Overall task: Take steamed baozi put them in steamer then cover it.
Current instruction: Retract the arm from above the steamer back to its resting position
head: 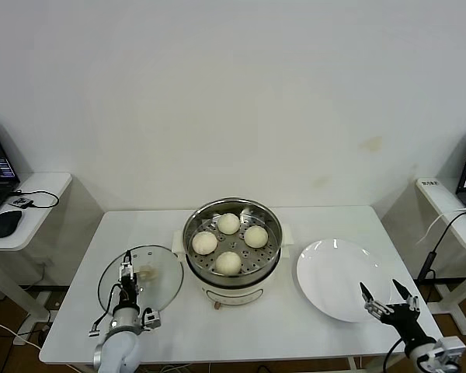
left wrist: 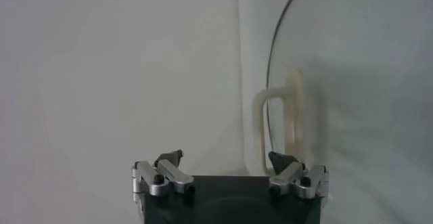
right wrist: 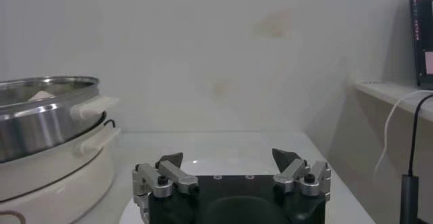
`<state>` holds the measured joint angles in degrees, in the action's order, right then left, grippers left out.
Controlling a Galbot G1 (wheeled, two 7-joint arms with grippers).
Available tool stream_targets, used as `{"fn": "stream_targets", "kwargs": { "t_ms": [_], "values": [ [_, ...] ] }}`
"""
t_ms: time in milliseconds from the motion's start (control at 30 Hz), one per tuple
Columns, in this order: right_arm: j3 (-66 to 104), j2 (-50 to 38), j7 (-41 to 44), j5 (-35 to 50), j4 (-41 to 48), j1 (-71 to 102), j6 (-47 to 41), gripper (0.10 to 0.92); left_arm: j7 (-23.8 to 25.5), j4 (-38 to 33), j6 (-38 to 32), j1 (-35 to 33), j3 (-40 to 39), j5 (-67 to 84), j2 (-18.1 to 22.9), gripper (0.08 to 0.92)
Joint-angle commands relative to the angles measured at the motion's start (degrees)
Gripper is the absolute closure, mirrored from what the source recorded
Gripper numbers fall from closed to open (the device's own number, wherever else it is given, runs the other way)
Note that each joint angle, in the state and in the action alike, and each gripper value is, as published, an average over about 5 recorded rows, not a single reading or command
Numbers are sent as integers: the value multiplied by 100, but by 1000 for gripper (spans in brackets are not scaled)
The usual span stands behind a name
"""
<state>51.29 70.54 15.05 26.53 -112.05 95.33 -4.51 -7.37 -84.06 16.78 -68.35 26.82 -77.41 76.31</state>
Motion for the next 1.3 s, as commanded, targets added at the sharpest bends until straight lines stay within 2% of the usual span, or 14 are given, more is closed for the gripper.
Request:
{"fn": "stream_targets", "kwargs": {
  "t_ms": [33, 500, 600, 1167, 1300],
  "values": [
    [14, -16, 9, -10, 12, 12, 7, 203, -188, 285, 170, 227, -14, 108, 69, 177],
    [24, 2, 46, -18, 64, -32, -3, 203, -504, 638, -18, 428, -23, 498, 178, 189],
    [41, -6, 56, -19, 71, -28, -2, 203, -533, 677, -112, 378, -40, 499, 165, 250],
    [81, 4, 78, -16, 99, -22, -5, 203, -723, 677, -207, 279, 50, 529, 96, 742],
    [89, 27, 78, -15, 103, -30, -1, 203, -744, 491, -222, 207, 66, 508, 62, 842]
  ]
}}
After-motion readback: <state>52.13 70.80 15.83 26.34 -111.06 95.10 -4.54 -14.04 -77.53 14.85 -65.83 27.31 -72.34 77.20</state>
